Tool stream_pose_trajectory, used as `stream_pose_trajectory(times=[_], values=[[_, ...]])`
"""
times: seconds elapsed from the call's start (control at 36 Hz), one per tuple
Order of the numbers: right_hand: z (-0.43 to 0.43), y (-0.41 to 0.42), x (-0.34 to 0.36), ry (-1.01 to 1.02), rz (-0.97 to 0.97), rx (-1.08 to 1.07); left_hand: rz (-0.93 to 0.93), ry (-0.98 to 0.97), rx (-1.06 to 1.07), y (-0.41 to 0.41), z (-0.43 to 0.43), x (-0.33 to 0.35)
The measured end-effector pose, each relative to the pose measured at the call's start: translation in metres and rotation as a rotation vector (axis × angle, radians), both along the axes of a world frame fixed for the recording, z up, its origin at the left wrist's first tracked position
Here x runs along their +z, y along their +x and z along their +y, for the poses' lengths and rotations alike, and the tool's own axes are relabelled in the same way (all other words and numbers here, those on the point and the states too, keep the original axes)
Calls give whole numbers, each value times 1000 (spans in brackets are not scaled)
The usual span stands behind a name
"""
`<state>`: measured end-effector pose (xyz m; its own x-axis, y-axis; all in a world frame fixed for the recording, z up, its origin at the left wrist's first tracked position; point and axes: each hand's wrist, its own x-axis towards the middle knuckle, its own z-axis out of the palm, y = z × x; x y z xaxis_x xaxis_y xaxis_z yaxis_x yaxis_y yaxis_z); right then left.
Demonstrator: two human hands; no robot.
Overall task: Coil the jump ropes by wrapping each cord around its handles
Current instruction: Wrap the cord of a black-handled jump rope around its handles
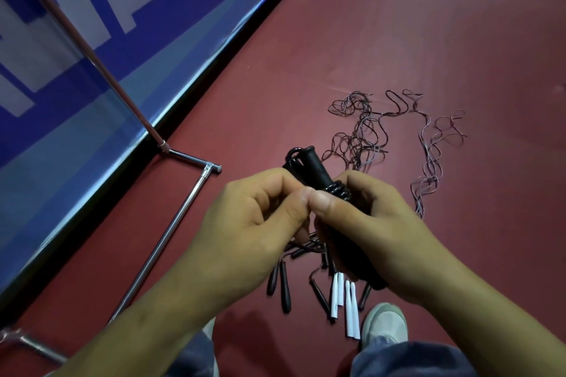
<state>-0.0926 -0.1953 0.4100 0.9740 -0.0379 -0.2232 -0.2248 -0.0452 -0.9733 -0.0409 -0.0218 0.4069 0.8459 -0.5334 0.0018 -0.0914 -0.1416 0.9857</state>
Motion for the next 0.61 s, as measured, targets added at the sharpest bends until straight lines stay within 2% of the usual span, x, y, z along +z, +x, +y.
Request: stream_pose_trajectory(times=[0.17, 0.25, 0.5, 0.61], values=[[5, 3, -1, 44, 15, -85, 192, 10, -35, 4, 5, 5], [5, 3, -5, 79, 38, -83, 201, 13, -94, 7, 8, 4], [6, -1, -6, 499, 250, 21, 315, 12, -280, 27, 15, -1], [6, -2, -9, 607, 240, 113, 283, 48, -356, 34, 17, 2]])
